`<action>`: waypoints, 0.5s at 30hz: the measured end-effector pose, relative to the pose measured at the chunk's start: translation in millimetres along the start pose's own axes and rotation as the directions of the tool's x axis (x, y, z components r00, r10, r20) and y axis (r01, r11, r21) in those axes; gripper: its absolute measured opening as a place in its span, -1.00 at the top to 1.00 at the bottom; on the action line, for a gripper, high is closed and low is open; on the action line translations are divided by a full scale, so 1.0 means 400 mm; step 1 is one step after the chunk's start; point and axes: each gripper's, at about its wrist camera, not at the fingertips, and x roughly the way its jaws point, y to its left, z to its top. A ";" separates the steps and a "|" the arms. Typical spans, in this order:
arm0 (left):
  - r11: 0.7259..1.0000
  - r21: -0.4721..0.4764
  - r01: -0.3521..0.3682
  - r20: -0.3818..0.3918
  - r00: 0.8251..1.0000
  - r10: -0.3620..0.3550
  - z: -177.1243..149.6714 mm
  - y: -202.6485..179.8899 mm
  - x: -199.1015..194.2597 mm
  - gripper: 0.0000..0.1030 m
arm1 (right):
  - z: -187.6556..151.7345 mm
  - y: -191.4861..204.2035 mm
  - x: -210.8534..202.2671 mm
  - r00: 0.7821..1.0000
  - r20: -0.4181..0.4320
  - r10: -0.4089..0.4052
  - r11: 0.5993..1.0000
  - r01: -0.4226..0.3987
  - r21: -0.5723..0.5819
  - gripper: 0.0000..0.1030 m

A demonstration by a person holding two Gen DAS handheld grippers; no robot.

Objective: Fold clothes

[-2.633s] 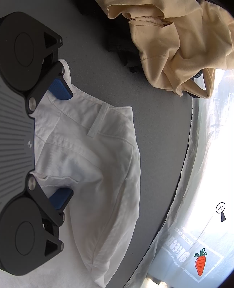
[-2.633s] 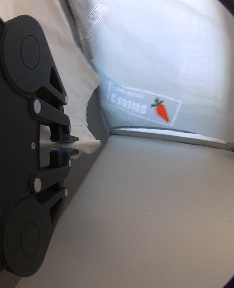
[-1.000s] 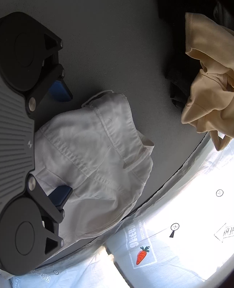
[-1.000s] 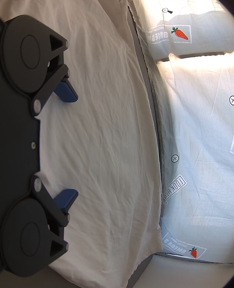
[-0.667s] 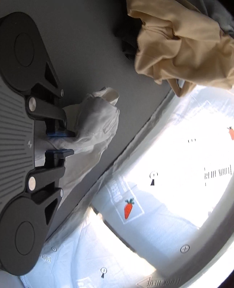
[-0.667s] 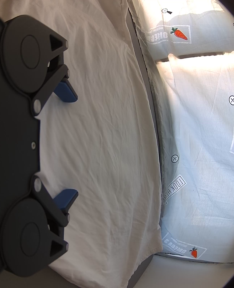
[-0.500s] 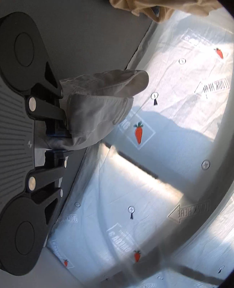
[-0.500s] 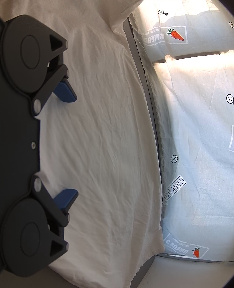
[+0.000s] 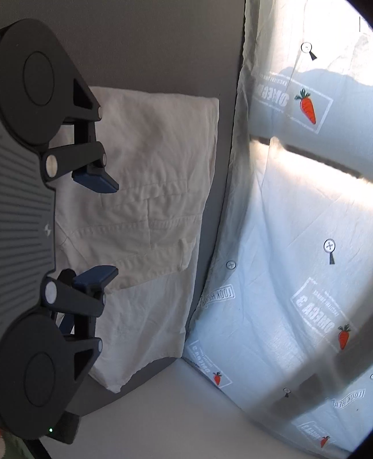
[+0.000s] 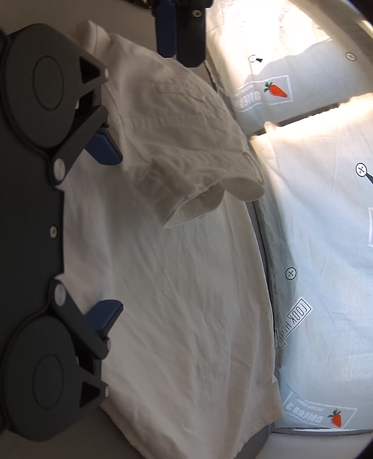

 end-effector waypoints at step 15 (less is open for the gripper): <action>0.951 0.080 -0.299 -0.040 0.952 0.303 -0.046 0.103 0.049 -0.12 | 0.150 0.040 0.075 0.970 0.067 0.233 0.950 -0.241 0.196 0.67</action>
